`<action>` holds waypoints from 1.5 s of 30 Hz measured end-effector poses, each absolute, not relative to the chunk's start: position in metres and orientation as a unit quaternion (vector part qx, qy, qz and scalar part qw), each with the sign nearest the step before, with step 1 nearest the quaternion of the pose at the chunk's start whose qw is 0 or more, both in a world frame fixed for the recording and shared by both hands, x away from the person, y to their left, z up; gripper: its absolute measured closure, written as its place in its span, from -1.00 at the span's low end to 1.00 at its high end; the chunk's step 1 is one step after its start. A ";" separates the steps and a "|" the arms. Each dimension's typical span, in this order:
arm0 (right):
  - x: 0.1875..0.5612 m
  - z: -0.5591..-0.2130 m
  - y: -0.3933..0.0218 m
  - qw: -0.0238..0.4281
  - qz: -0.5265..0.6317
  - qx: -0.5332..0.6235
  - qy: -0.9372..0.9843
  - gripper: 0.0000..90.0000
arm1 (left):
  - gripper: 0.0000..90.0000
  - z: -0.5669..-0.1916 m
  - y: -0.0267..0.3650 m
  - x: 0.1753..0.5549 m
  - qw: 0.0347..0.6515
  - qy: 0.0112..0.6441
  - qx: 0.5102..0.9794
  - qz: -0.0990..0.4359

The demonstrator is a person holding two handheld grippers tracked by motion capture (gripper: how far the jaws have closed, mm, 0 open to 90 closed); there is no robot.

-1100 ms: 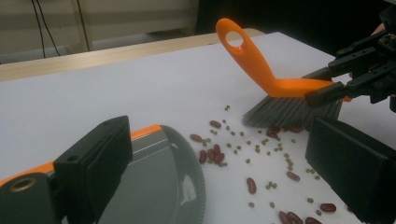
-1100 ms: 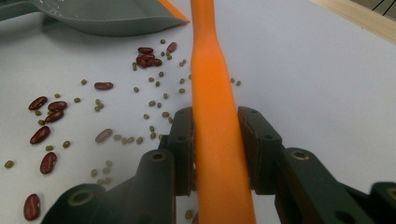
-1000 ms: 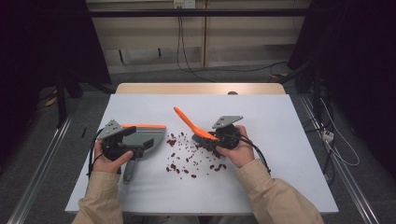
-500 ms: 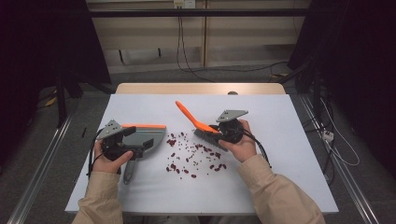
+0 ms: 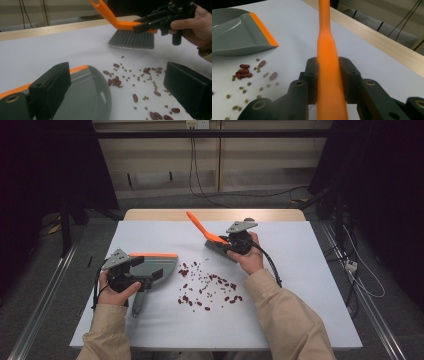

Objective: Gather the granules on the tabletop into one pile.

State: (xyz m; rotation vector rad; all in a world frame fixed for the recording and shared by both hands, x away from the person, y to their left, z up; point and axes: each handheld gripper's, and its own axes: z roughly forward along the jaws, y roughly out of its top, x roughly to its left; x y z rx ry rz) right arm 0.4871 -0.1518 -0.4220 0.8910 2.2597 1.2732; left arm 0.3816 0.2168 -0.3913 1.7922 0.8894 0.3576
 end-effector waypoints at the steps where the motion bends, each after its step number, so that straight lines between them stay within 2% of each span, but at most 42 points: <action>1: 0.490 -0.423 -0.149 0.203 0.455 0.314 0.809 0.57 | -0.84 -0.392 0.217 0.382 0.527 0.372 0.750 0.149; 7: 0.505 -0.430 -0.133 0.211 0.462 0.277 0.815 0.57 | -0.84 -0.392 0.220 0.382 0.526 0.378 0.747 0.152; 13: 0.504 -0.433 -0.127 0.170 0.454 0.293 0.824 0.54 | -0.84 -0.393 0.221 0.381 0.524 0.378 0.748 0.153; 16: 0.501 -0.431 -0.123 0.185 0.422 0.286 0.840 0.52 | -0.84 -0.393 0.220 0.381 0.524 0.378 0.748 0.153; 22: 0.501 -0.433 -0.121 0.158 0.413 0.296 0.847 0.54 | -0.84 -0.393 0.220 0.381 0.522 0.376 0.750 0.153; 36: 0.480 -0.437 -0.120 0.155 0.422 0.205 0.869 0.54 | -0.84 -0.394 0.223 0.381 0.521 0.380 0.749 0.155; 45: 0.458 -0.434 -0.120 0.133 0.421 0.171 0.881 0.54 | -0.84 -0.395 0.228 0.380 0.516 0.383 0.750 0.158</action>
